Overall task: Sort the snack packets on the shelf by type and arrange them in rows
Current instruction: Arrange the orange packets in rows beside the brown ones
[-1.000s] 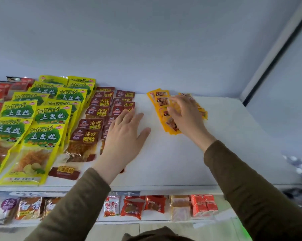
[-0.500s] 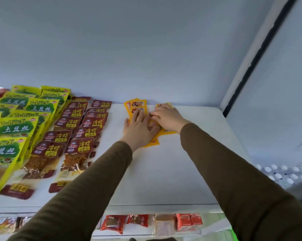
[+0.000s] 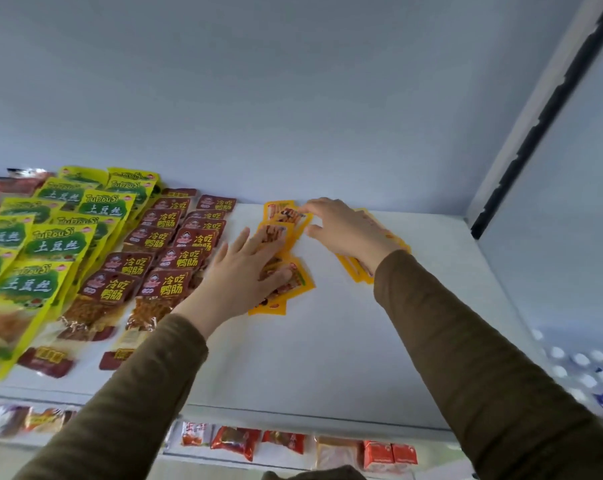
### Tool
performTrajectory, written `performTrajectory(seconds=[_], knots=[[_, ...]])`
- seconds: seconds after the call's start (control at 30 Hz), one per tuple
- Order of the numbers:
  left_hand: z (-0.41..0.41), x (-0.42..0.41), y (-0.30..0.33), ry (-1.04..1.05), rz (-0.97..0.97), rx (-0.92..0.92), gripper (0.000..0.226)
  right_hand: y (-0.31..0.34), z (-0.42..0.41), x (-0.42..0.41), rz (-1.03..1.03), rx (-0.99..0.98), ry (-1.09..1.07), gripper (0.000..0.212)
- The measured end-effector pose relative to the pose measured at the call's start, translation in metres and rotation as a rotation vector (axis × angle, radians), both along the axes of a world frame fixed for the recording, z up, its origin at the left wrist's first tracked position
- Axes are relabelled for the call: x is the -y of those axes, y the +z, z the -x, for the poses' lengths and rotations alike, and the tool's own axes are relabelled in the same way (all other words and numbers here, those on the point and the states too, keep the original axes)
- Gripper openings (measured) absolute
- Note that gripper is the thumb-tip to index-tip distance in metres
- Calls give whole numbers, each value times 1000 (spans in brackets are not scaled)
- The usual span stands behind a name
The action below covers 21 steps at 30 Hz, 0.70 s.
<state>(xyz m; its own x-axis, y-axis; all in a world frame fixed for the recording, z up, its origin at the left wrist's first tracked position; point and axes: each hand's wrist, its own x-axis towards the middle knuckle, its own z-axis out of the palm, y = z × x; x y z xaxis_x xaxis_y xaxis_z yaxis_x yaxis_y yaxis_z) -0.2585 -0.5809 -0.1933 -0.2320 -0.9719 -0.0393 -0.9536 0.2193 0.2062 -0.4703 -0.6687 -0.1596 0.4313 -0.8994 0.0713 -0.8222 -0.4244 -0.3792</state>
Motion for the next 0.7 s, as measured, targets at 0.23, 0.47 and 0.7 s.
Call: performTrajectory(seconds=[0.23,0.47,0.7], knots=[[6,-34,-20,53,55,-220,68,-40,-41,15,-177,6,-35,54],[16,-55,1,300,332,-345,34,-40,-45,26,-50,61,-108,36],[1,-78,3,534,66,-730,18,-35,-55,22,-83,249,-76,16]])
